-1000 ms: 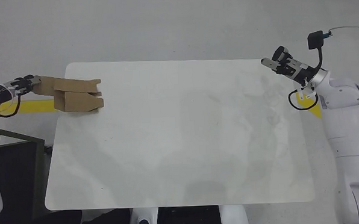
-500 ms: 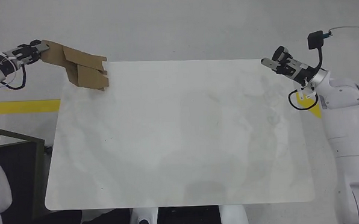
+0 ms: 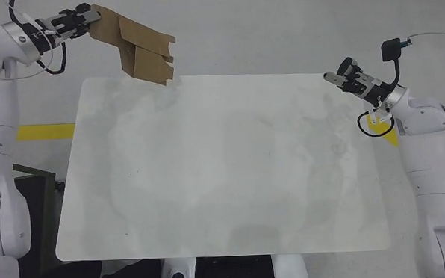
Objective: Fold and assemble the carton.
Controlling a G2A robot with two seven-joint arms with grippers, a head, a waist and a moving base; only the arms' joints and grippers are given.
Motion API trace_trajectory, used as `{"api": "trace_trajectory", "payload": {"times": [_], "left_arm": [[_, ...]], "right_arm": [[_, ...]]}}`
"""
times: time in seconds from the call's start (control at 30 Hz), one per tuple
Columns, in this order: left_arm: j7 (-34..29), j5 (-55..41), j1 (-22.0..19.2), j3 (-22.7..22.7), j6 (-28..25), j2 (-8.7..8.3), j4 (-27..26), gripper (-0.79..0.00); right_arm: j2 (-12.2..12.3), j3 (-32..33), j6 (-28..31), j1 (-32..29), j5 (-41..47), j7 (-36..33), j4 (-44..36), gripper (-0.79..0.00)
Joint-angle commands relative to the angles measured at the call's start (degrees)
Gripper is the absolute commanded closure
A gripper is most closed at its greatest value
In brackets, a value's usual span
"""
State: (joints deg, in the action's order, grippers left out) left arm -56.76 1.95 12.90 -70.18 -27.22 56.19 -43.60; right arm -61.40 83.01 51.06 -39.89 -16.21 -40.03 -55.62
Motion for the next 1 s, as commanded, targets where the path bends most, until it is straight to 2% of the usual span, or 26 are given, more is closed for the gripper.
{"api": "trace_trajectory", "payload": {"times": [0.0, 0.13, 0.53, 0.97], "left_arm": [[-0.11, -1.23, -0.08, 1.31, 0.16, 0.54, -1.21, 0.0], [0.45, -4.22, -0.12, 3.86, 0.85, 1.75, -2.88, 0.0], [1.26, -12.36, 1.44, 10.84, -2.32, 5.14, -7.08, 0.0], [-0.95, -17.22, 5.67, 13.23, -7.48, 6.18, -11.41, 0.0]], "right_arm": [[0.0, 0.0, 0.0, 0.0, 0.0, 0.0, 0.0, -0.785], [0.0, 0.0, 0.0, 0.0, 0.0, 0.0, 0.0, -0.785], [0.0, 0.0, 0.0, 0.0, 0.0, 0.0, 0.0, -0.785], [-0.12, -1.27, -1.01, -1.36, 1.46, -0.74, -1.07, -0.785]]}}
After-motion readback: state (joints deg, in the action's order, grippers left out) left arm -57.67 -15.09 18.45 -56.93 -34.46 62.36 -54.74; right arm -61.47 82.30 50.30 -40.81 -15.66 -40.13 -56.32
